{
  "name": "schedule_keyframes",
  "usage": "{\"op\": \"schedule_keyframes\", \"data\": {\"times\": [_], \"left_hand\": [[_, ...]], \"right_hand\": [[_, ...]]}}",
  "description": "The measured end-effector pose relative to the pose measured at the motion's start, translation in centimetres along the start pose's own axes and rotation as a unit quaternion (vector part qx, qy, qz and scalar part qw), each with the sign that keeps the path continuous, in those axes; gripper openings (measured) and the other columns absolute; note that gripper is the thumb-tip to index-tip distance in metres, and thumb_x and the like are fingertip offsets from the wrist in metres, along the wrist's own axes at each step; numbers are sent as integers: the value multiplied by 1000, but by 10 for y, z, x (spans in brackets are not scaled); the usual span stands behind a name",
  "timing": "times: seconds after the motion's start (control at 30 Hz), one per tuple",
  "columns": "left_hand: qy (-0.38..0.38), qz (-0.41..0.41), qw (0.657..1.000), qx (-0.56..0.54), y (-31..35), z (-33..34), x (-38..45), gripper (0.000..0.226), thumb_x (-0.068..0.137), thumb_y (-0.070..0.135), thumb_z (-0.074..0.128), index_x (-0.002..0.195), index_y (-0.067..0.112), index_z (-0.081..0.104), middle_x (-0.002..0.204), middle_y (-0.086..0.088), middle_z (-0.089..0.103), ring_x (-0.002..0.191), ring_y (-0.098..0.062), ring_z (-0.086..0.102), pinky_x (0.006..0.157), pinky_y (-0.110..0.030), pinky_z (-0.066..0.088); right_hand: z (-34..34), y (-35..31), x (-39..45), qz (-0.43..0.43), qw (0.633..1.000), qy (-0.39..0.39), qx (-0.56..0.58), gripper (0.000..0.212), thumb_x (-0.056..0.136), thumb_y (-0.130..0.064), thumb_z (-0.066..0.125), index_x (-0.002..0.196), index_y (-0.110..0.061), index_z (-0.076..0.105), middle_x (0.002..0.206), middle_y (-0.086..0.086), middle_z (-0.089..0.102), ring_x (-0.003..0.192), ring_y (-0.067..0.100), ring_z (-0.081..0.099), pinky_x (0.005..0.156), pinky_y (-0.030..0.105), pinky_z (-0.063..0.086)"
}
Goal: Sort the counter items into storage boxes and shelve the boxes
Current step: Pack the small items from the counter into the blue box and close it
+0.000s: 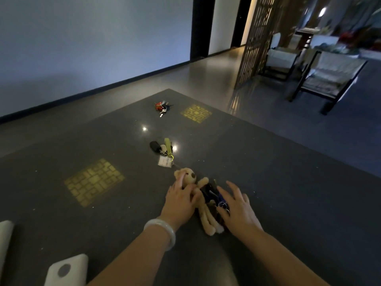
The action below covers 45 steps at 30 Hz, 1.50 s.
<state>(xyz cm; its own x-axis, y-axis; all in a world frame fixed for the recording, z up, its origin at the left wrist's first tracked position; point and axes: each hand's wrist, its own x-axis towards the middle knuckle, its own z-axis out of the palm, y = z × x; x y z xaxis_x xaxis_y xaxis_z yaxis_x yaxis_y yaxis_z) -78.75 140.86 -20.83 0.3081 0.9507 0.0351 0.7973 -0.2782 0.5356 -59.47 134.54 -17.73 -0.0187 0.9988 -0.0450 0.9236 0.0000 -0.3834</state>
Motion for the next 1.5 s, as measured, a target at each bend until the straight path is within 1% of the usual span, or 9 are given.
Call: {"op": "schedule_keyframes", "data": {"times": [0.1, 0.23, 0.5, 0.8, 1.0, 1.2, 1.27, 1.33, 1.5], "left_hand": [[25, 22, 999, -31, 4, 4, -9, 35, 94, 46, 50, 124, 27, 55, 158, 7, -1, 142, -23, 19, 115, -37, 21], [8, 65, 996, -53, 26, 18, -34, 64, 82, 50, 66, 138, 35, 41, 154, 16, -6, 137, -16, 13, 111, -32, 22], [-32, 113, 987, -109, 99, 57, -77, 48, 80, 29, 72, 123, 39, 53, 152, 23, -5, 123, 5, 7, 107, -19, 16], [-109, 160, 970, -148, 212, 111, -126, 51, 77, 29, 76, 124, 34, 57, 152, 20, 0, 122, -3, 16, 104, -18, 20], [-158, 174, 953, -192, 269, 149, -162, 56, 76, 28, 78, 123, 44, 53, 153, 26, -2, 137, -6, 11, 114, -31, 23], [-137, 160, 950, -230, 313, 149, -175, 49, 77, 51, 71, 122, 49, 51, 145, 13, 34, 135, -13, 37, 110, -17, 30], [-125, 172, 962, -173, 319, 147, -174, 48, 82, 38, 72, 125, 39, 51, 139, 16, 34, 127, 0, 39, 102, -2, 25], [-116, 166, 964, -170, 325, 140, -176, 51, 82, 30, 73, 127, 31, 50, 138, 18, 34, 123, 5, 38, 102, -3, 26], [-83, 190, 968, -138, 350, 121, -190, 45, 85, 33, 69, 122, 44, 46, 120, 26, 38, 114, 9, 37, 80, 3, 29]], "right_hand": [[4, 3, 4, -19, 999, -27, -13, 55, 90, -42, 58, 140, -39, 35, 146, -12, 24, 126, 10, 31, 104, 28, 35], [0, 13, -11, 24, 999, -18, 40, 34, 86, -32, 66, 113, -38, 48, 117, -13, 31, 97, 5, 46, 74, 17, 46], [-33, 72, -81, 173, 978, -4, 113, 25, 86, -22, 66, 96, -39, 50, 102, -10, 39, 78, 6, 52, 54, 13, 41], [-84, 145, -195, 289, 928, 77, 222, 19, 84, -19, 71, 85, -35, 62, 88, -12, 63, 73, 1, 60, 48, 8, 40], [-124, 163, -254, 308, 935, 109, 140, 15, 89, -15, 60, 84, -28, 59, 81, -7, 59, 65, 5, 59, 46, 13, 39], [-167, 171, -286, 280, 946, 116, 113, 7, 89, -18, 62, 92, -23, 60, 78, -10, 57, 65, 2, 57, 47, 12, 37], [-179, 177, -297, 267, 944, 133, 139, 13, 86, -21, 68, 95, -26, 60, 78, -13, 58, 66, -1, 56, 48, 10, 36], [-187, 181, -308, 259, 936, 152, 185, 24, 82, -21, 73, 101, -28, 59, 87, -13, 61, 75, 0, 59, 55, 13, 43], [-211, 189, -340, 228, 893, 211, 325, 35, 78, -9, 76, 106, -25, 62, 100, -5, 67, 82, 11, 69, 65, 28, 60]]}}
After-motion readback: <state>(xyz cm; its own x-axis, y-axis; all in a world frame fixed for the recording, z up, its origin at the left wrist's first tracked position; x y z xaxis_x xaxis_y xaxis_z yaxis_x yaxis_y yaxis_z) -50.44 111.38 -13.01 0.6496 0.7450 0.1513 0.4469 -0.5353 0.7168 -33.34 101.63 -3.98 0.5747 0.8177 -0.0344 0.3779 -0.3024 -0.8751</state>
